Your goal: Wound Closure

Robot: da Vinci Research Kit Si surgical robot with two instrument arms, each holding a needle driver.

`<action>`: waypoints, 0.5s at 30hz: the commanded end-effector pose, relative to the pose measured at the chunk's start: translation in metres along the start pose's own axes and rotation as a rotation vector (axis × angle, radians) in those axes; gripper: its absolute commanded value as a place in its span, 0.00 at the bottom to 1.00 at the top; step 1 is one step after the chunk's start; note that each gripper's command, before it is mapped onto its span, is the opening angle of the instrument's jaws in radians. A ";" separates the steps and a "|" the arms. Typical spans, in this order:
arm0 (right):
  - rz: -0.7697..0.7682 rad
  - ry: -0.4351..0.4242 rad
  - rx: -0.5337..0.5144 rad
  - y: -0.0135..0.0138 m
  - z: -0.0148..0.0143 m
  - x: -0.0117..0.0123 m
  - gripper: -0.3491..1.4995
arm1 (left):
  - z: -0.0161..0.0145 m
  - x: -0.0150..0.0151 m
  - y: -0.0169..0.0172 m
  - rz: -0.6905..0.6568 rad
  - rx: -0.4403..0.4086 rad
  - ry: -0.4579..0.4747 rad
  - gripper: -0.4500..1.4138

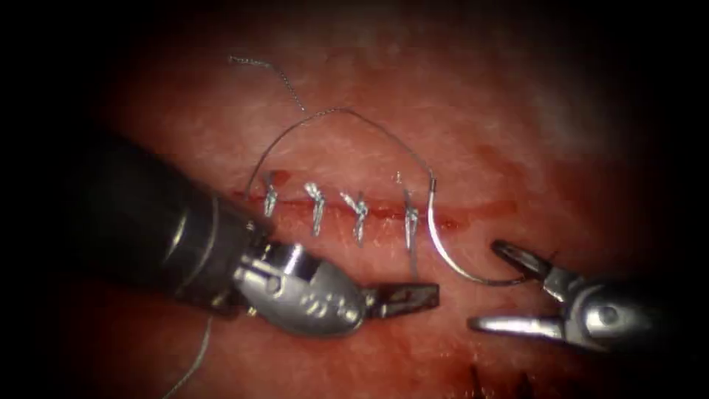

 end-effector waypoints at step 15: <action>-0.326 0.040 -0.065 0.0008 0.0059 -0.0009 0.86 | -0.0003 0.0010 0.0003 -0.017 -0.004 0.007 0.00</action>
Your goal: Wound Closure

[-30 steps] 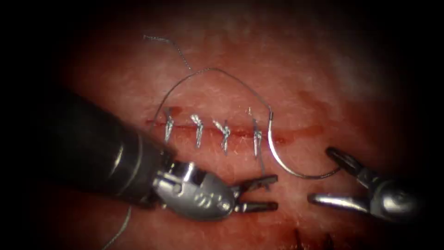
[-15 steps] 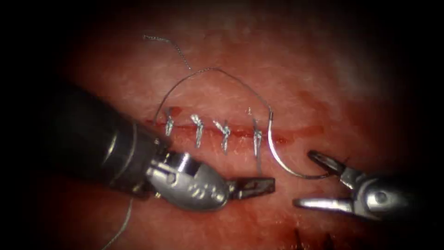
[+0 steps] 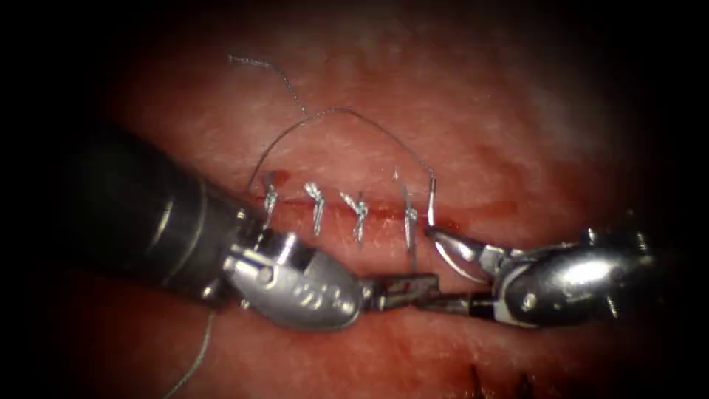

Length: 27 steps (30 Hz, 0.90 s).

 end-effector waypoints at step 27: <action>-0.015 0.097 -0.020 -0.0006 0.0075 -0.0020 0.82 | 0.0006 0.0001 0.0013 -0.005 0.004 -0.002 0.00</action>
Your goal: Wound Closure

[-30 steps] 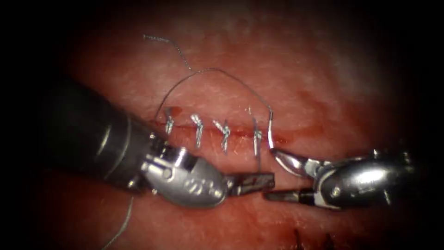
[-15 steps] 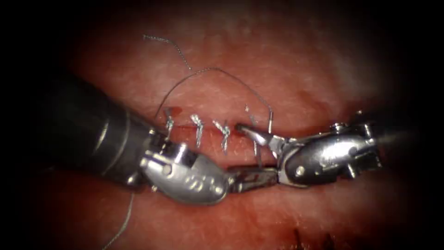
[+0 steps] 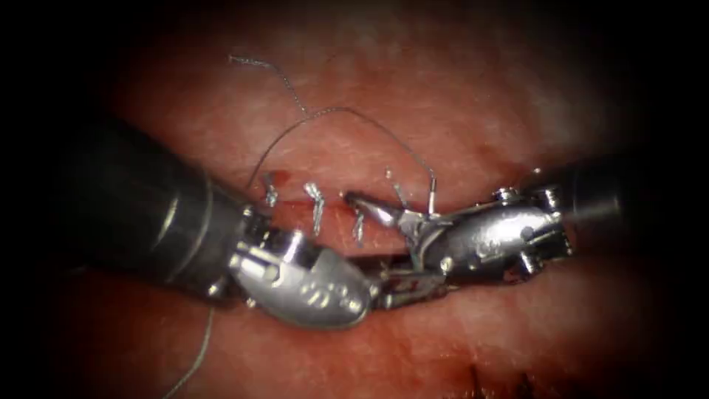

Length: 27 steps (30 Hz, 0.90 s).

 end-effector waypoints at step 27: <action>0.096 -0.075 -0.075 0.0002 -0.0053 0.0015 0.99 | -0.0055 0.0018 0.0015 -0.016 -0.007 0.004 0.00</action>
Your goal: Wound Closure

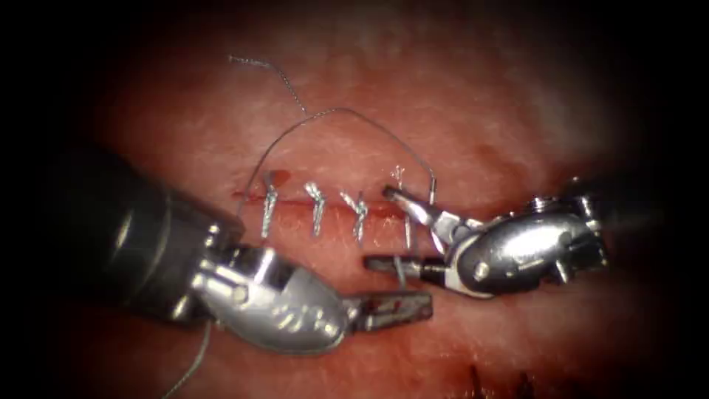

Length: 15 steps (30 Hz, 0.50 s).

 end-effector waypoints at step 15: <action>0.079 -0.059 -0.042 -0.0008 -0.0065 0.0016 0.99 | -0.0168 -0.0105 -0.0015 -0.071 0.120 -0.096 0.05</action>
